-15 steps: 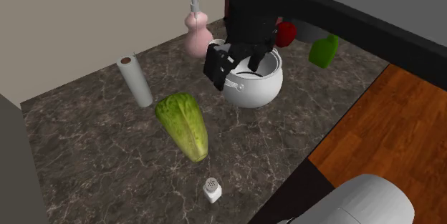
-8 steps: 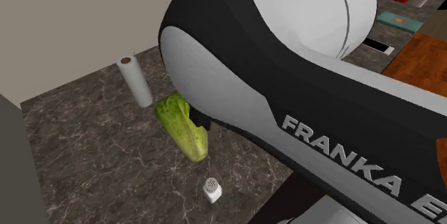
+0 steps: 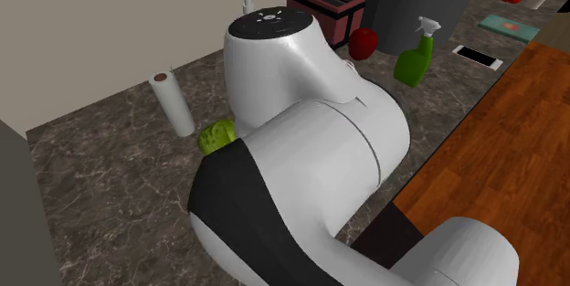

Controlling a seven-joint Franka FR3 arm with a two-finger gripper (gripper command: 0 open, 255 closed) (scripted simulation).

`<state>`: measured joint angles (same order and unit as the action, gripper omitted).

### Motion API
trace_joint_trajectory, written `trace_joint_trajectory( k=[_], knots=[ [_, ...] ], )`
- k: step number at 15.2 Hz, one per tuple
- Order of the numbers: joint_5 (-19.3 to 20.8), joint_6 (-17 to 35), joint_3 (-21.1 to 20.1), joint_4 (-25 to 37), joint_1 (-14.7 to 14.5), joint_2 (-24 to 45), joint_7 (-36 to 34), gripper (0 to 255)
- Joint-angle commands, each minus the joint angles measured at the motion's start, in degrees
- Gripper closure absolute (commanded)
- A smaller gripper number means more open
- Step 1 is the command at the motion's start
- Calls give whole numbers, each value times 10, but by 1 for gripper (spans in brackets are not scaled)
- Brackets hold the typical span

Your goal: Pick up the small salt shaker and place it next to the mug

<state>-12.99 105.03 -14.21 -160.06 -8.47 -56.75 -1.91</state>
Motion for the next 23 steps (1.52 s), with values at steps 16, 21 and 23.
trace_joint_trajectory(
  k=[16,21,23],
  knots=[
    [-66,122,-73,-95,-46,45,-33,0],
    [-66,121,-73,-95,-46,45,-33,255],
    [-66,121,-73,-95,-46,45,-33,255]
  ],
)
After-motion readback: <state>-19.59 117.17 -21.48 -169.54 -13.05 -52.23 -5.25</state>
